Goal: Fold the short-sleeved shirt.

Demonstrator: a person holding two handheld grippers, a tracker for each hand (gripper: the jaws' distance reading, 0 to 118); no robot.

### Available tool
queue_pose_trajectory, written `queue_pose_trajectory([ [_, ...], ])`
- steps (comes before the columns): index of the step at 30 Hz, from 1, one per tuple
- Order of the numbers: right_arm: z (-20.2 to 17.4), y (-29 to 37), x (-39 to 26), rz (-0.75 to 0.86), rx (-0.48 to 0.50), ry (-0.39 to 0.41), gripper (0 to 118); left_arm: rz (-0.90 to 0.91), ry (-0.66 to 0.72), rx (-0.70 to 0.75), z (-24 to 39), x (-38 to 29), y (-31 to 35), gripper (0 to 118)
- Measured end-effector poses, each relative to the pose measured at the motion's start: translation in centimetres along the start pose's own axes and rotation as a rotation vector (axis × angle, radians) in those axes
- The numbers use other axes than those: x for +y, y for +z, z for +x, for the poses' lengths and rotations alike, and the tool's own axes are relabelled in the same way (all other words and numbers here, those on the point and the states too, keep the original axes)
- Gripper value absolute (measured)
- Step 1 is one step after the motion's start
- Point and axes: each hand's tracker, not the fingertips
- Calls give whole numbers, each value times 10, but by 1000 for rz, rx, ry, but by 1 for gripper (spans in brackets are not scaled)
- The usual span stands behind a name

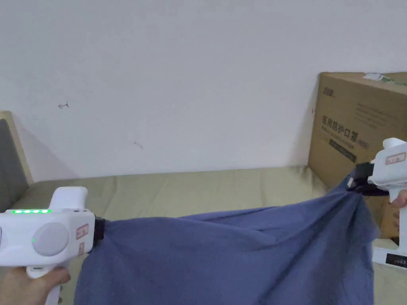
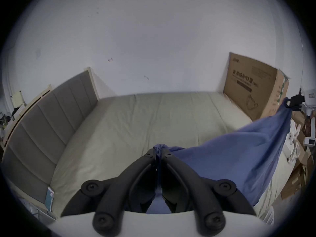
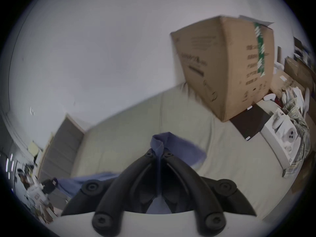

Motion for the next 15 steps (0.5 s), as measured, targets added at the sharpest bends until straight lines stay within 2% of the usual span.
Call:
queue_pose_trajectory([
  [2, 1, 20, 20, 35, -5, 9, 3, 41, 37, 2, -7, 20, 15, 3],
  [4, -1, 40, 35, 64, 56, -20, 3, 75, 39, -22, -11, 37, 26, 3],
  [10, -45, 63, 70, 118, 45, 55, 3, 142, 42, 23, -10, 84, 40, 3],
  [15, -79, 47, 107, 140, 54, 39, 3, 161, 91, 43, -24, 128, 19, 3],
])
